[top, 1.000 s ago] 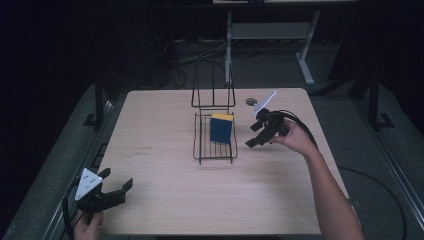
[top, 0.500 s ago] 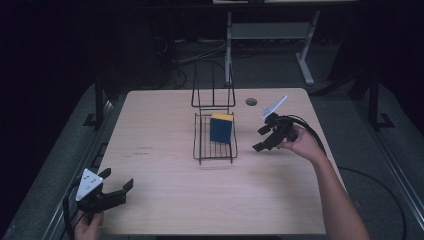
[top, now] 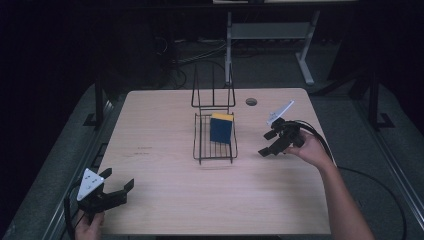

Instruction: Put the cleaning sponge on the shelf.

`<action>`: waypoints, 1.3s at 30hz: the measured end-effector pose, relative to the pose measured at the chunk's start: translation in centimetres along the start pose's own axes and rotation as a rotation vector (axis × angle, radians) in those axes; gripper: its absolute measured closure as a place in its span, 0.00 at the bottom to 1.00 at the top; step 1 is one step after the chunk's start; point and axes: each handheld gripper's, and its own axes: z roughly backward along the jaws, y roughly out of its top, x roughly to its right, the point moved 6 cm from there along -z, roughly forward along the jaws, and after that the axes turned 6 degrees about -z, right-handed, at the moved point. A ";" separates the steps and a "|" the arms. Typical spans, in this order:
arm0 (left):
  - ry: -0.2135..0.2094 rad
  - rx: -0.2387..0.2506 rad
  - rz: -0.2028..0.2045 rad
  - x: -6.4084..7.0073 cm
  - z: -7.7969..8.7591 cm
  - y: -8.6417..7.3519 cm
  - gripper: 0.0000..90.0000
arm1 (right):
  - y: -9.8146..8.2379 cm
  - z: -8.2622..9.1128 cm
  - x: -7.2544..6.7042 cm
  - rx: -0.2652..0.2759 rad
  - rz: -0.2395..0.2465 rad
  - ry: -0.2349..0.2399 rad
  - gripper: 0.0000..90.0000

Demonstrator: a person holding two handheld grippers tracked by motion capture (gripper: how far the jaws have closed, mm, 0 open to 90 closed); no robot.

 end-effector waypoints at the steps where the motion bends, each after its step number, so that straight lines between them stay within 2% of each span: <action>1: 0.000 -0.001 -0.001 0.0 0.0 0.0 0.15 | -0.1 0.0 0.0 -0.002 0.003 -0.001 0.21; 10: 0.002 0.001 0.001 0.0 0.0 0.0 0.15 | -0.5 0.5 -0.5 0.009 -0.002 -0.008 0.21; 15: 0.003 0.001 0.003 0.0 0.0 0.0 0.15 | -1.4 0.4 -0.5 0.004 -0.013 -0.003 0.20; 39: 0.002 -0.004 0.002 0.1 0.0 -0.1 0.15 | -5.8 1.3 -1.2 0.058 -0.069 -0.018 0.20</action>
